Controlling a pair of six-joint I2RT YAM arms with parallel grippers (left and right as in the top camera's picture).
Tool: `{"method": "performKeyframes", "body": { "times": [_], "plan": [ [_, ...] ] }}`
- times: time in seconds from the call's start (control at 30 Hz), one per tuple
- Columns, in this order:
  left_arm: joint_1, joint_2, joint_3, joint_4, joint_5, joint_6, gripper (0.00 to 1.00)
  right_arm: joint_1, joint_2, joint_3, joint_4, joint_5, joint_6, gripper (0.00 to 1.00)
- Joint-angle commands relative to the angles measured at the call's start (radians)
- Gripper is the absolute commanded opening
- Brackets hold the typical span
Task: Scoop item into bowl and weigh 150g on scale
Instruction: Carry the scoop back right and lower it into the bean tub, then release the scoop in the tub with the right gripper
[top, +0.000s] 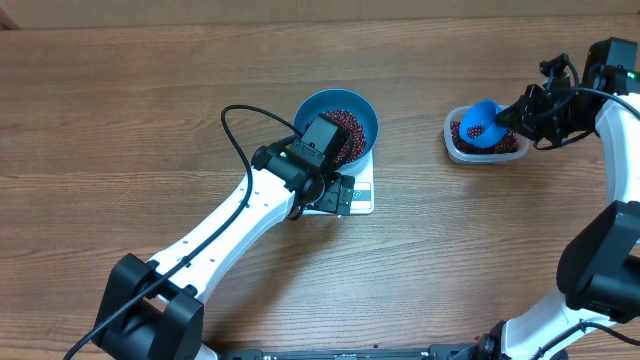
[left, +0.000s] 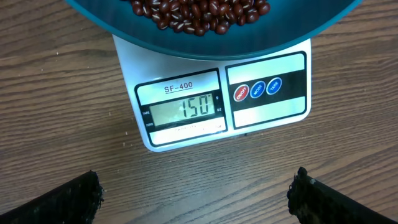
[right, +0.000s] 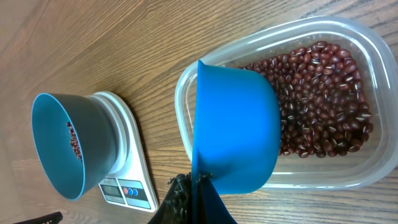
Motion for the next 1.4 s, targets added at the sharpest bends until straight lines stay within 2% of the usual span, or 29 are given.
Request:
{"method": "performKeyframes", "body": {
  "times": [0.0, 0.33, 0.37, 0.43, 0.5, 0.53, 0.57, 0.6, 0.67, 0.8, 0.97, 1.13, 1.37],
  "plan": [
    [-0.007, 0.006, 0.010, 0.004, 0.001, -0.014, 1.00, 0.001, -0.001, -0.029, 0.020, -0.019, -0.003, 0.04],
    [-0.006, 0.006, 0.010, 0.004, 0.001, -0.014, 1.00, 0.005, -0.001, -0.054, 0.050, -0.031, 0.001, 0.04],
    [-0.006, 0.006, 0.010, 0.004, 0.001, -0.014, 1.00, 0.008, -0.001, -0.054, 0.051, -0.031, 0.001, 0.08],
    [-0.006, 0.006, 0.010, 0.004, 0.001, -0.014, 1.00, 0.012, -0.001, -0.054, 0.061, -0.025, 0.000, 0.45],
    [-0.006, 0.006, 0.010, 0.004, 0.001, -0.014, 1.00, 0.012, -0.001, -0.054, 0.073, -0.018, 0.000, 0.59],
    [-0.007, 0.006, 0.010, 0.004, 0.001, -0.014, 1.00, 0.012, -0.001, -0.054, 0.078, 0.000, 0.000, 0.74],
    [-0.007, 0.006, 0.010, 0.004, 0.001, -0.014, 1.00, 0.012, -0.001, -0.054, 0.079, 0.010, 0.000, 0.79],
    [-0.006, 0.006, 0.010, 0.004, 0.001, -0.014, 1.00, 0.012, -0.001, -0.054, 0.080, 0.043, 0.000, 0.89],
    [-0.006, 0.006, 0.010, 0.004, 0.001, -0.014, 1.00, 0.012, -0.001, -0.054, 0.084, 0.095, 0.000, 1.00],
    [-0.006, 0.006, 0.010, 0.004, 0.001, -0.014, 1.00, 0.012, -0.001, -0.054, 0.098, 0.167, 0.001, 1.00],
    [-0.006, 0.006, 0.010, 0.004, 0.001, -0.014, 1.00, 0.012, -0.001, -0.054, 0.155, 0.374, 0.059, 1.00],
    [-0.006, 0.006, 0.010, 0.004, 0.001, -0.014, 1.00, 0.012, -0.001, -0.054, 0.230, 0.401, 0.060, 1.00],
    [-0.006, 0.006, 0.010, 0.004, 0.001, -0.014, 1.00, 0.012, -0.001, -0.054, 0.239, 0.401, 0.060, 1.00]
  ]
}}
